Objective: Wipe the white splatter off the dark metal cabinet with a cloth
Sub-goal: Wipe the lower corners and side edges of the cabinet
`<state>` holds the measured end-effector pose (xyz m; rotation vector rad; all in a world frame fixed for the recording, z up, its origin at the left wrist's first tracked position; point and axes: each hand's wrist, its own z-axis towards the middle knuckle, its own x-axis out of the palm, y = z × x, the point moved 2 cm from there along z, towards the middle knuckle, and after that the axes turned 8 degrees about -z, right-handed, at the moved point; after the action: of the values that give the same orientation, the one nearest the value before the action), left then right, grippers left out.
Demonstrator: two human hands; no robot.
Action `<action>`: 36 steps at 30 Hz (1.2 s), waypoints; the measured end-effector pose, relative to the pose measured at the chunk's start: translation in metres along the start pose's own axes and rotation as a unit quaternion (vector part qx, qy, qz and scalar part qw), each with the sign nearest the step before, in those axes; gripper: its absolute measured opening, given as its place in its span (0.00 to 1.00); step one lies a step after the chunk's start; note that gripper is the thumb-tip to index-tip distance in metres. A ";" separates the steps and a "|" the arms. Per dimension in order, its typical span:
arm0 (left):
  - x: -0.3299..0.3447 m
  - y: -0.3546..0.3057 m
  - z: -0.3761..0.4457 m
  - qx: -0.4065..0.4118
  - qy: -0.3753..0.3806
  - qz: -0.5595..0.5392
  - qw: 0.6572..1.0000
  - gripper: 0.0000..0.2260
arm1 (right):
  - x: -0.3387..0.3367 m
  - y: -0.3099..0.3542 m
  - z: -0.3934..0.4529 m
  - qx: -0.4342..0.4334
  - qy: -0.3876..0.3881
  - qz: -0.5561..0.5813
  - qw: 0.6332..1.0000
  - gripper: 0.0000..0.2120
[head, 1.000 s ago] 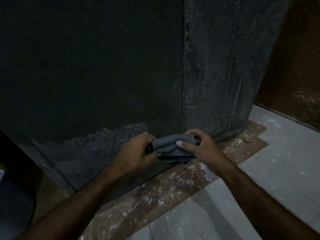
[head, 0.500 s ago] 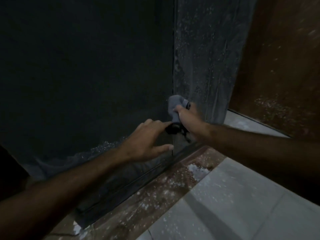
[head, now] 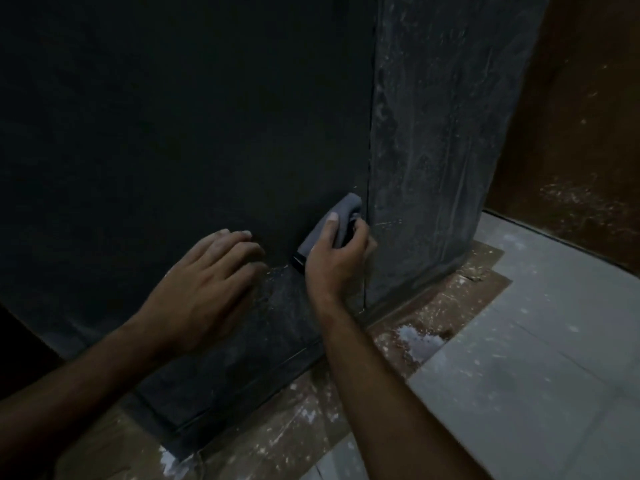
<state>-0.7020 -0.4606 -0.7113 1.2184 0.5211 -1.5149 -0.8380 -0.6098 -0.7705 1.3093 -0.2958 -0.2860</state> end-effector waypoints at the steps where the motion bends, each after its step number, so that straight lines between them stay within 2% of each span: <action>1: 0.003 0.003 -0.002 -0.002 0.006 0.001 1.000 0.21 | 0.004 -0.010 -0.002 -0.018 -0.021 -0.019 0.999 0.19; 3: 0.010 0.009 -0.005 0.010 0.018 0.013 1.000 0.20 | 0.002 -0.053 -0.005 0.013 -0.050 -0.054 0.997 0.18; 6: 0.019 0.017 -0.010 0.038 0.034 0.052 0.997 0.19 | -0.012 -0.117 -0.006 0.209 -0.076 -0.106 0.969 0.25; 8: 0.023 0.019 -0.013 0.051 0.036 0.073 0.995 0.20 | -0.007 -0.111 -0.004 0.262 -0.092 -0.066 0.958 0.23; 9: 0.024 0.020 -0.014 0.055 0.033 0.081 0.995 0.20 | 0.000 -0.095 -0.001 0.233 -0.101 -0.038 0.966 0.20; 12: 0.025 0.021 -0.013 0.063 0.018 0.104 0.992 0.21 | 0.021 -0.050 -0.003 0.029 -0.135 -0.029 0.990 0.12; 14: 0.025 0.021 -0.013 0.063 0.010 0.112 0.992 0.21 | 0.019 -0.065 -0.015 -0.025 -0.120 -0.068 0.990 0.14; 16: 0.026 0.020 -0.013 0.061 0.012 0.120 0.991 0.21 | 0.000 -0.112 -0.021 0.067 -0.090 -0.098 0.989 0.19; 18: 0.028 0.020 -0.014 0.066 0.016 0.133 0.989 0.21 | -0.016 -0.147 -0.015 0.236 -0.068 -0.071 0.967 0.21; 19: 0.029 0.022 -0.014 0.071 0.018 0.135 0.988 0.21 | -0.018 -0.152 -0.009 0.287 -0.079 -0.067 0.952 0.21; 20: 0.029 0.023 -0.014 0.073 0.017 0.134 0.988 0.20 | -0.014 -0.147 -0.002 0.293 -0.091 -0.082 0.948 0.21; 21: 0.028 0.023 -0.014 0.071 0.014 0.130 0.989 0.20 | -0.008 -0.135 0.002 0.258 -0.099 -0.096 0.956 0.20; 24: 0.027 0.022 -0.011 0.068 0.001 0.117 0.991 0.19 | 0.006 -0.103 -0.023 0.047 -0.098 -0.127 0.986 0.12; 25: 0.027 0.021 -0.012 0.066 0.000 0.117 0.991 0.19 | 0.008 -0.113 -0.036 0.035 -0.080 -0.125 0.988 0.11; 27: 0.026 0.020 -0.013 0.063 0.002 0.119 0.991 0.19 | -0.005 -0.149 -0.043 0.122 -0.047 -0.135 0.982 0.15; 29: 0.028 0.020 -0.014 0.071 0.000 0.124 0.990 0.19 | -0.014 -0.185 -0.025 0.291 -0.045 -0.069 0.953 0.20; 30: 0.028 0.021 -0.013 0.076 -0.003 0.126 0.989 0.19 | -0.015 -0.185 -0.016 0.335 -0.034 -0.063 0.939 0.21; 31: 0.029 0.021 -0.013 0.079 -0.005 0.125 0.989 0.19 | -0.013 -0.178 -0.009 0.321 -0.042 -0.088 0.942 0.21; 34: 0.029 0.020 -0.012 0.072 -0.014 0.125 0.989 0.18 | -0.001 -0.136 -0.026 0.096 -0.064 -0.150 0.982 0.20; 36: 0.030 0.021 -0.013 0.069 -0.015 0.128 0.989 0.18 | 0.000 -0.140 -0.055 0.040 -0.038 -0.166 0.985 0.20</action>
<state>-0.6751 -0.4704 -0.7373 1.3139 0.2312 -1.3640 -0.8227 -0.5931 -0.9192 1.4281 -0.1539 -0.6119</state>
